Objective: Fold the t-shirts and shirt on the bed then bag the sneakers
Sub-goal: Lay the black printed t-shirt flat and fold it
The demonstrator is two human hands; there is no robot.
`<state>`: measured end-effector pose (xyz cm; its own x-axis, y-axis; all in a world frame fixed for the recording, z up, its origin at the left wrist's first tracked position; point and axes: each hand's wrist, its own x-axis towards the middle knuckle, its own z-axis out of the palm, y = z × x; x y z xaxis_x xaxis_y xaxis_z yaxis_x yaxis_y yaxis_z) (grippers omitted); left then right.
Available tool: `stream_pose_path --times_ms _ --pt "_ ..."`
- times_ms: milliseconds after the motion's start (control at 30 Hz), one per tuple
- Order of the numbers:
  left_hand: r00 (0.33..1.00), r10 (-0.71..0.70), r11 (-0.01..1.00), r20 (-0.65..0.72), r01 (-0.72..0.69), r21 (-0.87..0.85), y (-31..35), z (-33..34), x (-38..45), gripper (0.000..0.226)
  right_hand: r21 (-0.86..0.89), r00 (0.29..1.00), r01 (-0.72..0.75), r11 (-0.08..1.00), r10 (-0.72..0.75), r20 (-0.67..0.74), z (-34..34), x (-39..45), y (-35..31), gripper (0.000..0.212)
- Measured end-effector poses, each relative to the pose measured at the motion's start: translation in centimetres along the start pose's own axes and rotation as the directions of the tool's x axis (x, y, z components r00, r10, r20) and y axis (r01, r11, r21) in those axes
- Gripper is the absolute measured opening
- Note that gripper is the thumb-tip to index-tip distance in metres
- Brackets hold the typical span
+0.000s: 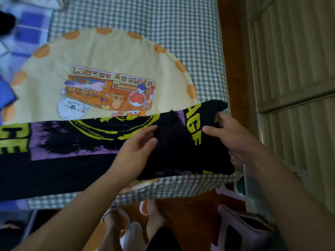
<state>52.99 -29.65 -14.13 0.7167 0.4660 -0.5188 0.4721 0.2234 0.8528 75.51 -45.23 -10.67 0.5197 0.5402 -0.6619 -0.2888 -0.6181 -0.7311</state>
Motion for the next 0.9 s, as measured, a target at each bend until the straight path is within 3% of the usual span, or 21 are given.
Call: stream_pose_path --times_ms 33,100,200,300,367,433,500,567,633,733,833,900 --pt "0.995 -0.078 0.975 -0.057 0.065 -0.213 0.3 -1.9 -1.5 0.033 -0.015 0.998 0.033 0.999 -0.032 0.061 1.4 -0.6 -1.2 0.034" --pt "0.976 -0.189 0.871 -0.111 0.114 -0.478 0.0 -5.8 -4.0 0.033 -0.073 0.991 0.057 0.996 -0.047 0.128 5.5 -1.2 -2.9 0.039" --pt "0.936 -0.304 0.815 -0.179 0.158 -0.557 -1.6 -9.5 -6.7 0.034 -0.309 0.989 0.080 0.948 -0.036 0.144 13.4 -0.3 -3.1 0.054" --pt "0.901 -0.363 0.865 -0.238 0.231 -0.446 -4.6 -10.6 -7.5 0.030 -0.631 0.986 0.146 0.762 -0.062 0.155 19.7 1.5 -0.8 0.055" --pt "0.905 -0.335 0.920 -0.262 0.254 -0.298 -6.4 -10.9 -7.8 0.033 -0.748 0.963 0.230 0.623 -0.259 0.080 21.1 1.9 0.8 0.047" --pt "0.925 -0.249 0.968 -0.285 0.231 -0.096 -7.7 -11.0 -8.2 0.038 -0.819 0.842 0.332 0.468 -0.538 0.034 21.0 2.0 2.1 0.039" --pt "0.951 -0.121 0.977 -0.284 0.165 0.137 -8.7 -10.4 -8.8 0.042 -0.888 0.720 0.373 0.268 -0.688 0.094 20.2 2.4 3.2 0.045" --pt "0.975 0.034 0.906 -0.221 0.064 0.419 -9.4 -9.4 -9.2 0.045 -0.922 0.758 0.371 0.109 -0.608 0.234 19.2 3.6 4.3 0.057" --pt "0.977 0.125 0.743 -0.174 0.024 0.669 -11.0 -8.9 -9.3 0.057 -0.932 0.837 0.363 -0.002 -0.438 0.327 18.3 5.2 5.5 0.064" --pt "0.950 0.139 0.607 -0.279 0.141 0.782 -13.4 -11.4 -9.3 0.063 -0.947 0.876 0.316 -0.051 -0.368 0.312 18.4 6.1 6.0 0.068" --pt "0.844 0.134 0.634 -0.519 0.329 0.700 -15.0 -17.2 -9.5 0.061 -0.960 0.843 0.279 0.018 -0.483 0.236 20.7 4.9 5.5 0.067" --pt "0.756 0.022 0.666 -0.654 0.477 0.574 -15.7 -22.2 -9.3 0.060 -0.954 0.826 0.294 0.052 -0.517 0.226 22.7 3.6 5.7 0.066"
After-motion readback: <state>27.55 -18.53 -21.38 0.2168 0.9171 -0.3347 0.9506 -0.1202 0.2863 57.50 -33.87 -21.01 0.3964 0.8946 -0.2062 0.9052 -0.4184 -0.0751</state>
